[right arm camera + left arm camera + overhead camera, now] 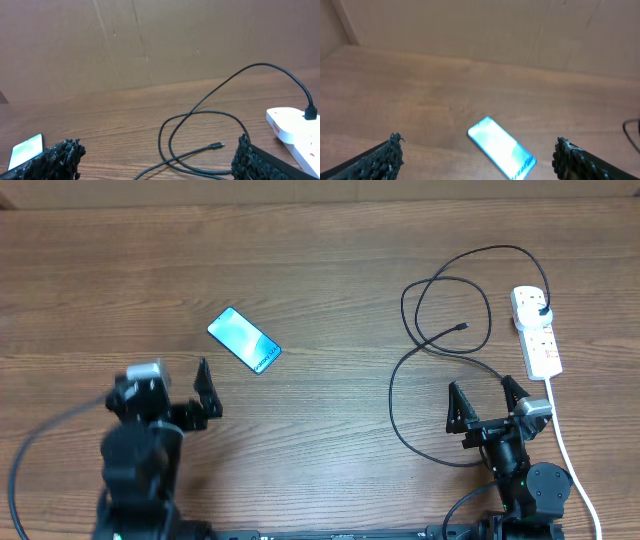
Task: Plug charger to phone and switch on socket
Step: 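Move the left gripper over the phone and lower onto it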
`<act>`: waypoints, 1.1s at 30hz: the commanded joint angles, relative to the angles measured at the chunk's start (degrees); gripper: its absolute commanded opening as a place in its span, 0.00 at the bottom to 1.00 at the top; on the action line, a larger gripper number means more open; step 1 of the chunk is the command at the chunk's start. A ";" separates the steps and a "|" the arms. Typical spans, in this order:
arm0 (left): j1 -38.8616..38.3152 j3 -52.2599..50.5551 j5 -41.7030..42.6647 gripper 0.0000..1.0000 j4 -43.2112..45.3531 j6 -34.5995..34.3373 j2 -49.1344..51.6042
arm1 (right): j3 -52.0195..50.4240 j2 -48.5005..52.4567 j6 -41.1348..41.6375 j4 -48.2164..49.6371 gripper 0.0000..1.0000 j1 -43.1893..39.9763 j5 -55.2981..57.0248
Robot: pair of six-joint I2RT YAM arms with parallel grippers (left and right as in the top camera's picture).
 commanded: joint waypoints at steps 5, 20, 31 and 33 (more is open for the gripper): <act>-3.50 33.00 4.28 1.00 -20.00 -0.92 27.50 | -0.57 0.00 0.11 0.26 1.00 0.26 0.22; -5.46 46.23 27.15 1.00 -28.98 -12.00 48.83 | -0.57 0.00 0.11 0.26 1.00 0.26 0.22; -7.45 51.58 0.74 0.96 -34.91 -40.61 62.12 | -0.57 0.00 0.11 0.26 1.00 0.28 0.22; -7.26 55.30 0.76 0.97 -38.07 -40.59 67.14 | -0.57 0.00 0.11 0.26 1.00 0.26 0.22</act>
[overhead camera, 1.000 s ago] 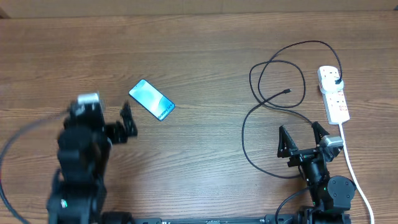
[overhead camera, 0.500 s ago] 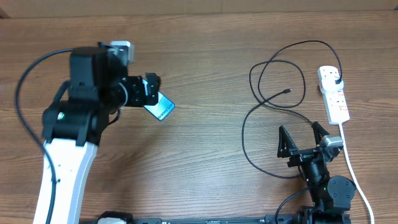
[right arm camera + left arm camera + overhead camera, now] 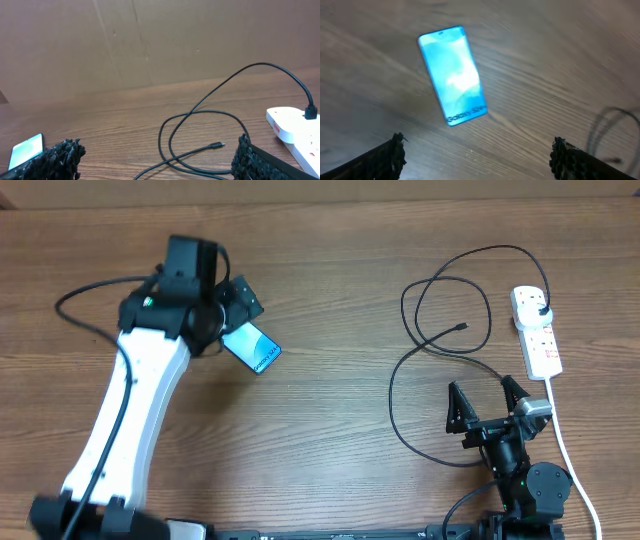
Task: Plug charger to phone and switch on socket
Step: 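Move the left gripper over the phone and lower onto it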
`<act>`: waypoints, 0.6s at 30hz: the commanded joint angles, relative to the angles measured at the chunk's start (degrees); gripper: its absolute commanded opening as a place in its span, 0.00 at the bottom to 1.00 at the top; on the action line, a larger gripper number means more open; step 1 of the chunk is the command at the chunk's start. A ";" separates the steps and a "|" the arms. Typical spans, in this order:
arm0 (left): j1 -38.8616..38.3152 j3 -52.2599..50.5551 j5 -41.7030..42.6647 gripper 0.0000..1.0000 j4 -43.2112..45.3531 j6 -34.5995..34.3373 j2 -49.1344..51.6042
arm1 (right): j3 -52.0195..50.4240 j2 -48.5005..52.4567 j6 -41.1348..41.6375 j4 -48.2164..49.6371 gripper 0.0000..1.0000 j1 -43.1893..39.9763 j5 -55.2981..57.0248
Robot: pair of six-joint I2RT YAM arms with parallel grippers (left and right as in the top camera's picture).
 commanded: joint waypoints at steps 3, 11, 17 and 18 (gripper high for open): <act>0.02 11.43 -4.37 0.98 -8.20 -4.85 13.49 | -0.57 -0.04 0.09 0.24 1.00 0.28 0.20; 1.40 17.55 2.82 1.00 -11.80 -4.85 24.98 | -0.57 -0.04 0.09 0.24 1.00 0.28 0.20; 4.15 17.55 8.92 1.00 -12.83 -4.37 31.45 | -0.57 -0.04 0.09 0.24 1.00 0.28 0.20; 4.48 17.55 9.90 1.00 -12.83 -4.24 32.37 | -0.57 -0.04 0.09 0.24 1.00 0.28 0.20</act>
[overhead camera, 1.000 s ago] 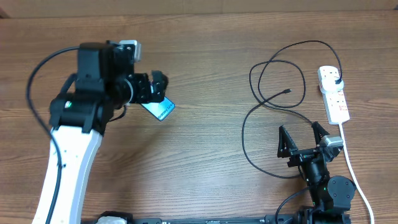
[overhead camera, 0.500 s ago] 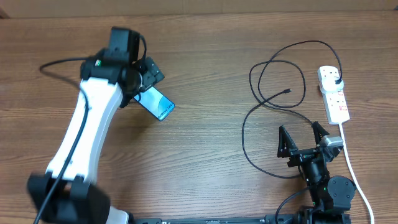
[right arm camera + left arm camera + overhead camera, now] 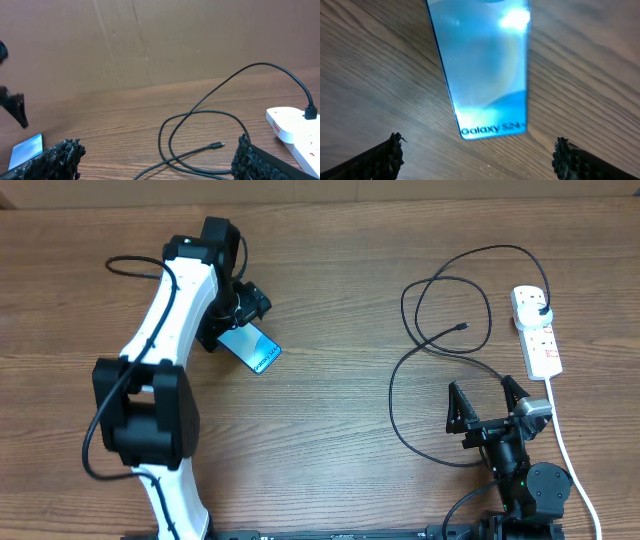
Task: Plug charger to phone and switch on socket
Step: 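Move the left gripper over the phone and lower onto it, then close the left gripper on the phone's edge and tilt it up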
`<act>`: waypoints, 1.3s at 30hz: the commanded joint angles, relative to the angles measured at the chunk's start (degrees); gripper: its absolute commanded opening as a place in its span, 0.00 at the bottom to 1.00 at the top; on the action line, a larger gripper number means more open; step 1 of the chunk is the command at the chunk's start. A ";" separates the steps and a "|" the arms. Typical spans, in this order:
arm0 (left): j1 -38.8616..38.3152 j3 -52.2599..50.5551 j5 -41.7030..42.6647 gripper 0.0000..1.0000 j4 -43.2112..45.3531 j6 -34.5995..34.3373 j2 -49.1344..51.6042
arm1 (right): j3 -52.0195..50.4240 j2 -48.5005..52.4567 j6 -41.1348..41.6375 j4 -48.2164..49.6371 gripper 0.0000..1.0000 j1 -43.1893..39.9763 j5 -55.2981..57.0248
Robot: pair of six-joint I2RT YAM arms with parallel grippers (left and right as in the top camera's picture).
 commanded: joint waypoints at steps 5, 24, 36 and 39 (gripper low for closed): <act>1.79 1.60 6.03 1.00 1.77 1.55 6.25 | -0.57 -0.04 0.07 0.31 1.00 0.26 0.22; 0.31 -0.87 -0.66 1.00 6.84 -3.04 6.95 | -0.57 -0.04 0.07 0.31 1.00 0.26 0.22; 0.26 -5.44 -1.29 1.00 10.14 -5.11 6.95 | -0.57 -0.04 0.07 0.31 1.00 0.26 0.22; 0.24 -6.40 -1.27 1.00 11.54 -5.07 6.95 | -0.57 -0.04 0.07 0.31 1.00 0.26 0.22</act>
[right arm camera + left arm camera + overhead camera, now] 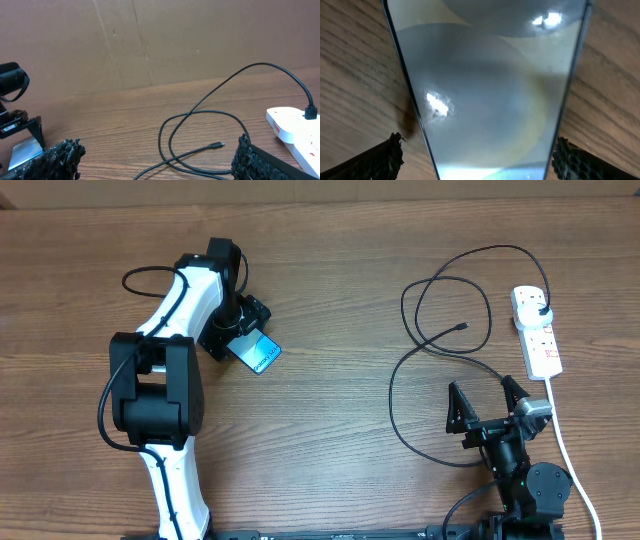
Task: Plug charger to phone and switch on socket
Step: 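Close the left gripper on the phone's edge and tilt it up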
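The phone [485,85] lies face up on the wooden table, its lit screen filling the left wrist view. My left gripper [236,330] is low over it, open, one finger on each long side of the phone [260,356] with small gaps showing. The black charger cable [440,340] lies in loops at the right, its free plug end [216,146] bare on the wood. Its other end sits in the white socket strip [537,332]. My right gripper [490,404] rests open near the front edge, holding nothing.
The table's back edge [320,202] meets a brown cardboard wall [160,45]. The strip's white lead [572,465] runs toward the front right corner. My white left arm [175,310] stretches across the left part of the table.
My left gripper has dropped closer to the phone, which now fills its view, with the fingers astride its sides. The right arm, cable and strip are unchanged.
My left gripper first stood open near the front left, well short of the phone. It was then above the phone, then lower over it, and now straddles it at close range. The phone has stayed in place. The right gripper has stayed still and open.
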`<act>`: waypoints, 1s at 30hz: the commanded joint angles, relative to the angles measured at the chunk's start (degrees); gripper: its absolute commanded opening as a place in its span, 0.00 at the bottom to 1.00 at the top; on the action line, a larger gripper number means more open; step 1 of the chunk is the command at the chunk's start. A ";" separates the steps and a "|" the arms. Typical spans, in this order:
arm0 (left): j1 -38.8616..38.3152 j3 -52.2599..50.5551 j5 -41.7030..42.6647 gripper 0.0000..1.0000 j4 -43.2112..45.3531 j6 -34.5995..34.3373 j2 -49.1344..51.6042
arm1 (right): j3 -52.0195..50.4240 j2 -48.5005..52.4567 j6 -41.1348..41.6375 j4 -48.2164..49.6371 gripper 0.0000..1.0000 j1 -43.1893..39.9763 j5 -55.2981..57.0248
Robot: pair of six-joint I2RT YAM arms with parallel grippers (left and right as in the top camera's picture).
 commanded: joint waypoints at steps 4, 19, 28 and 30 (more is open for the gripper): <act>-0.39 -1.60 -1.11 1.00 1.79 -1.36 0.50 | -0.57 -0.04 0.11 0.28 1.00 0.28 0.22; -0.39 -5.92 -1.90 0.91 4.70 -0.81 0.50 | -0.57 -0.04 0.11 0.28 1.00 0.28 0.22; -0.39 -6.84 -1.29 0.84 4.85 7.89 0.50 | -0.57 -0.04 0.11 0.28 1.00 0.28 0.22; -0.39 -6.84 -1.27 0.82 4.90 9.44 0.50 | -0.57 -0.04 0.11 0.28 1.00 0.28 0.22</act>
